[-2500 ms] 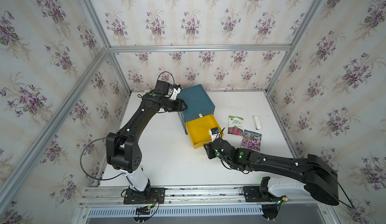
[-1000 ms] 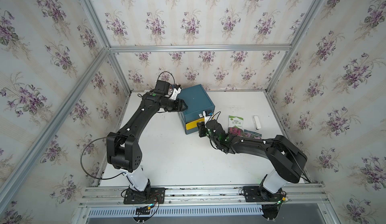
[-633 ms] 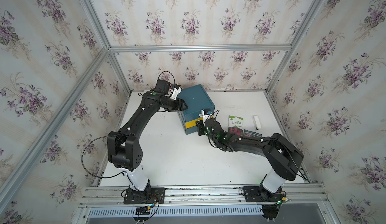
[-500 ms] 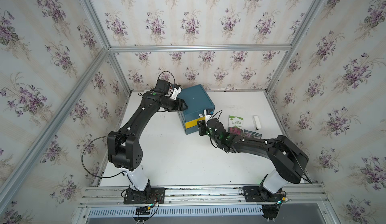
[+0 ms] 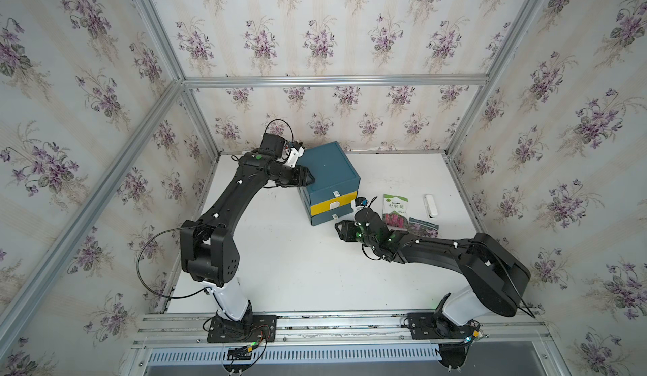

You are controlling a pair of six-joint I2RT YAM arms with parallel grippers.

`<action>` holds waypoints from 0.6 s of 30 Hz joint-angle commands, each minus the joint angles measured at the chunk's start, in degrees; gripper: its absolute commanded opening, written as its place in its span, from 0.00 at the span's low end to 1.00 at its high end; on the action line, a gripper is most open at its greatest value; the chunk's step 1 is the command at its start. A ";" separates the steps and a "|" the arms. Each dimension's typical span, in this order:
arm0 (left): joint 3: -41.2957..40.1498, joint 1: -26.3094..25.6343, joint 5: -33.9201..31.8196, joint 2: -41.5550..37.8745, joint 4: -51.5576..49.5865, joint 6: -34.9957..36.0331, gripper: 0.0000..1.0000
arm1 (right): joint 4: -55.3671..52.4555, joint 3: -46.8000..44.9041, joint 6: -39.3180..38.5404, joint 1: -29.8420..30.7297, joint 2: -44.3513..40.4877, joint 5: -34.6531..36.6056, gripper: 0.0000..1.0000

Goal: Take the seed bags out of the drawer
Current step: Close the drawer in the storage box, then open the drawer in the storage box.

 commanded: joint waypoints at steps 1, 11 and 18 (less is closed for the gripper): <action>-1.09 -0.04 -6.73 1.36 -12.93 3.03 0.62 | 5.07 0.08 6.80 -1.24 2.39 -6.64 0.59; -1.33 0.01 -7.02 0.96 -13.15 3.27 0.62 | 13.16 1.11 13.01 -4.48 9.64 -10.33 0.57; -1.17 0.10 -7.29 0.88 -13.18 3.36 0.62 | 17.11 2.05 14.07 -5.85 12.83 -10.48 0.52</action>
